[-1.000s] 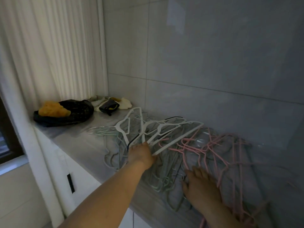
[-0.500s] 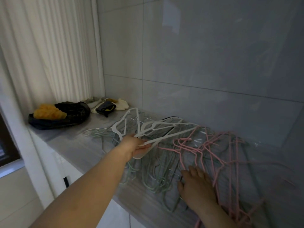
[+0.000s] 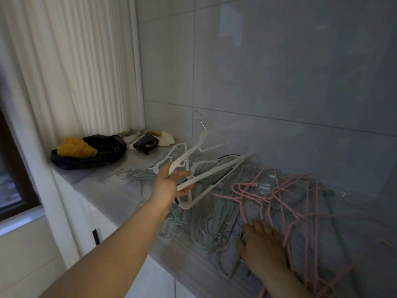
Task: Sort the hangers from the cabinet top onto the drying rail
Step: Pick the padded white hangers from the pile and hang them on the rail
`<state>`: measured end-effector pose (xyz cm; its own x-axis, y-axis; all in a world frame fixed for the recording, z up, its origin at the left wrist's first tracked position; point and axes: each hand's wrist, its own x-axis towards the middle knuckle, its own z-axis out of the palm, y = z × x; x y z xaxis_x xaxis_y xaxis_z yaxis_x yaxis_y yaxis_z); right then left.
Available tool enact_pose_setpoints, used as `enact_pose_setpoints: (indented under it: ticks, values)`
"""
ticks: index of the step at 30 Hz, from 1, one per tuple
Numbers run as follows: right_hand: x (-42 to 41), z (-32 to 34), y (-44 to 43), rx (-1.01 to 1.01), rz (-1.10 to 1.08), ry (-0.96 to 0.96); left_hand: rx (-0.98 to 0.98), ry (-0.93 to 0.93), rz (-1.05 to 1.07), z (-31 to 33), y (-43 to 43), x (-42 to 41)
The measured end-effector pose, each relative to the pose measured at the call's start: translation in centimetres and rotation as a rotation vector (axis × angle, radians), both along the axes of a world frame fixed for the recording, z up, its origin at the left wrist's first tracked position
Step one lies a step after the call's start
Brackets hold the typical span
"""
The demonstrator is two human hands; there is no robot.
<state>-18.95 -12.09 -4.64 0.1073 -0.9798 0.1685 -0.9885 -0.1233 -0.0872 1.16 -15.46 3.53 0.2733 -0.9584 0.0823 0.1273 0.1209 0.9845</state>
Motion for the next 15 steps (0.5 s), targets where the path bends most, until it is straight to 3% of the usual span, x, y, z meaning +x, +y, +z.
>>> enact_pose_setpoints:
  ticks: [10,15]
  values:
    - [0.1,2.8,1.0,-0.091,-0.012,-0.232,-0.157,-0.094,0.124,0.3,10.4,3.4]
    - [3.4,5.5,5.2,-0.204,0.161,-0.635,-0.224,-0.185,0.286,1.6,20.5,4.5]
